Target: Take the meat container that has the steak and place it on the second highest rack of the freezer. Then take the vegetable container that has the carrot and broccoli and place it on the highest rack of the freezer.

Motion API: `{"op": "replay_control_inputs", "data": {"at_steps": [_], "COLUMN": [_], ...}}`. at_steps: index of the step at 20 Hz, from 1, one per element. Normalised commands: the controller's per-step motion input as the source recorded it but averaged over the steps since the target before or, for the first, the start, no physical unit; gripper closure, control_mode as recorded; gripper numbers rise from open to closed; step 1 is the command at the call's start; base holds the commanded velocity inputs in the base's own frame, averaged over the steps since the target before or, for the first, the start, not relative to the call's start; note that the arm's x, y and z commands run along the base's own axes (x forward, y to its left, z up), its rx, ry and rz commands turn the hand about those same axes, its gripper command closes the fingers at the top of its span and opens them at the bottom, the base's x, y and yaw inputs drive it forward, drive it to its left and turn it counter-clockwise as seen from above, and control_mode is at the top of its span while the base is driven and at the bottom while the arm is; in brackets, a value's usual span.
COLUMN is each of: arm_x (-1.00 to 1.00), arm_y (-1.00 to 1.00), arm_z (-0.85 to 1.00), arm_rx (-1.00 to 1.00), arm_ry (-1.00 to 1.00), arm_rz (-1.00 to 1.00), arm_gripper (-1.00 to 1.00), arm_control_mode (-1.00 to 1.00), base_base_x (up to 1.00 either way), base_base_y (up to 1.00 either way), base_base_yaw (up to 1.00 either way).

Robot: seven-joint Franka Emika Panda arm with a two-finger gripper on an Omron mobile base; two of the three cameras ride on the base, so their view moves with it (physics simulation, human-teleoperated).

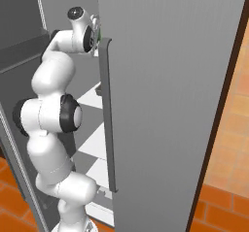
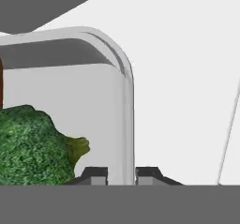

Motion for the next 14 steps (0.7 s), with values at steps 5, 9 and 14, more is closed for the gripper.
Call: {"op": "replay_control_inputs", "data": {"at_steps": [5,9,14], "arm_x": [0.85,-0.18,-0.64], "arm_y": [0.00,-0.01,-0.09], "arm_z": [0.00,-0.29,-0.93], "arm_rx": [0.00,-0.05,-0.10], "arm_ry": [0.00,-0.12,-0.08], "arm_rz": [-0.03,0.00,0.00], "arm_gripper": [-1.00,-1.00,-1.00], "arm_control_mode": [-1.00,-1.00,-1.00], "base_base_x": [0.00,0.00,0.00], "base_base_y": [0.00,0.00,0.00], "base_base_yaw": [0.00,0.00,0.00]}}
